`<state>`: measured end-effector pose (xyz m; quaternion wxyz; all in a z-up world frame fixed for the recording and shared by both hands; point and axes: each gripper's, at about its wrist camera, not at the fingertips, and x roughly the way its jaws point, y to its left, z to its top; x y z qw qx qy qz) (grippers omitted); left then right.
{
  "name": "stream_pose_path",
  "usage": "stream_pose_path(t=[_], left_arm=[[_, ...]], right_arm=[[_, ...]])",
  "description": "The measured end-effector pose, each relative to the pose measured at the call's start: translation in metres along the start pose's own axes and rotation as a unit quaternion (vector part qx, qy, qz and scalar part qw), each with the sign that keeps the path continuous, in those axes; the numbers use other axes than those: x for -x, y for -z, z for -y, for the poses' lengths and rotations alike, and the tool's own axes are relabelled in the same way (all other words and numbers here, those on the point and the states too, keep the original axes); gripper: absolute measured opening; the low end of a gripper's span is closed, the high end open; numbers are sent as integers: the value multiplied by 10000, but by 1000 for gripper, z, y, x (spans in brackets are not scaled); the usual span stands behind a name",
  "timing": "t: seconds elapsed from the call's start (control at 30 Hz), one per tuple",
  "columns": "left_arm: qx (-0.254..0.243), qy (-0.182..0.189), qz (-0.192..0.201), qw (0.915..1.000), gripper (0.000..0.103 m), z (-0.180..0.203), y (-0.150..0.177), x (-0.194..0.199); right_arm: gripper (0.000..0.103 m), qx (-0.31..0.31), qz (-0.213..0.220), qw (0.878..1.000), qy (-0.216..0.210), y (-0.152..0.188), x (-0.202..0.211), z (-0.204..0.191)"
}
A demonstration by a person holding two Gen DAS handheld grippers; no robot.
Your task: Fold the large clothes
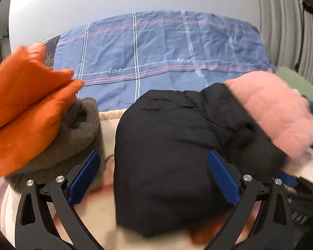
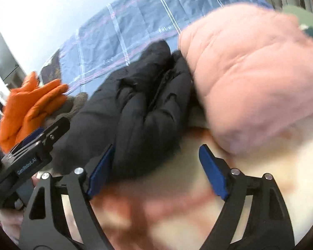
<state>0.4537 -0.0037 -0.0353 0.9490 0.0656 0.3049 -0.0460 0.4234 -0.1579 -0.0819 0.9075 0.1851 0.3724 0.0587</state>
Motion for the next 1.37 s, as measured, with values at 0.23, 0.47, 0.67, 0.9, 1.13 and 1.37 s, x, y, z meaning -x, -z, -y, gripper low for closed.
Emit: stream_pose_path(t=[0.23, 0.47, 0.67, 0.9, 1.13, 1.37], left_arm=[[161, 108, 545, 9983, 102, 10, 39, 111], [446, 40, 677, 9967, 102, 33, 85, 218], [155, -57, 812, 9966, 102, 61, 119, 272], [-102, -104, 942, 9954, 102, 78, 144, 312], [-5, -86, 963, 9953, 102, 77, 154, 335], [0, -112, 938, 9955, 102, 74, 162, 340]], right_arm=[[95, 1484, 638, 9851, 591, 38, 117, -6], [101, 1469, 1145, 9795, 774, 96, 240, 8], [101, 1522, 1207, 9768, 898, 135, 287, 3], [101, 1358, 1249, 9778, 989, 159, 325, 10], [101, 1344, 1319, 9769, 1006, 169, 349, 9], [101, 1379, 1371, 9751, 1062, 174, 358, 6]])
